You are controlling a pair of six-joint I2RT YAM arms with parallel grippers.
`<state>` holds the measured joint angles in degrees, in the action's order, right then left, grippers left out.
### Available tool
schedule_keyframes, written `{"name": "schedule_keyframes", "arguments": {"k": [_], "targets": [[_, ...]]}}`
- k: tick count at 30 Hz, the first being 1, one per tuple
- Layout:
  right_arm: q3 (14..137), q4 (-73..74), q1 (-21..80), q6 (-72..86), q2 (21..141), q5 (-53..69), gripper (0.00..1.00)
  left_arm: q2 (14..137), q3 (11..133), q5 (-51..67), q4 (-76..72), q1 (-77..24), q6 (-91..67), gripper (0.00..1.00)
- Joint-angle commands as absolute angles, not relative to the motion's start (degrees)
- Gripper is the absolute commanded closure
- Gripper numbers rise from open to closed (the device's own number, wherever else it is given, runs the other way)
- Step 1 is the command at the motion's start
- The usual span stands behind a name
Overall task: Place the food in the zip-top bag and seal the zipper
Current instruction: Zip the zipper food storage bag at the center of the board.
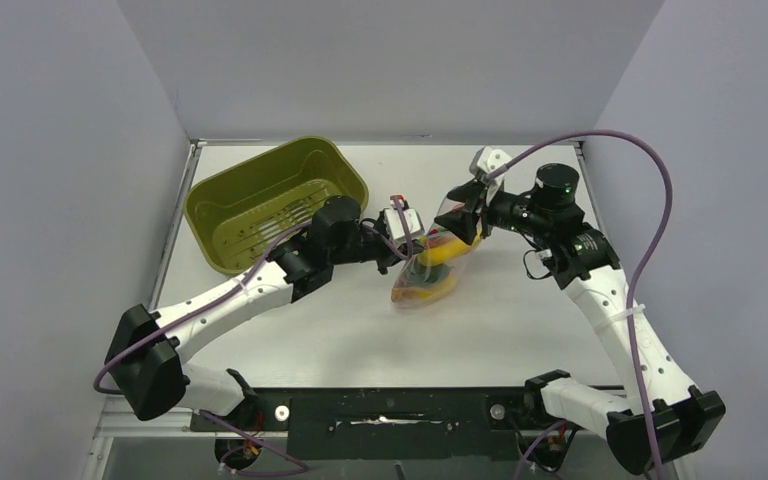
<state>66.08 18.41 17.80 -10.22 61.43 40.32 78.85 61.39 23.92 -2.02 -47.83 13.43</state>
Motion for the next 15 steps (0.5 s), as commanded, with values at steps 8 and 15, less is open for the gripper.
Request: {"name": "schedule_keyframes", "arguments": {"k": [8, 15], "targets": [[70.7, 27.8, 23.4, -28.5, 66.8, 52.0, 0.53, 75.8, 63.7, 24.3, -5.6, -47.4, 17.7, 1.00], [72.2, 32.7, 25.4, -34.2, 68.9, 51.8, 0.65, 75.7, 64.0, 24.2, -5.4, -47.5, 18.3, 1.00]]}}
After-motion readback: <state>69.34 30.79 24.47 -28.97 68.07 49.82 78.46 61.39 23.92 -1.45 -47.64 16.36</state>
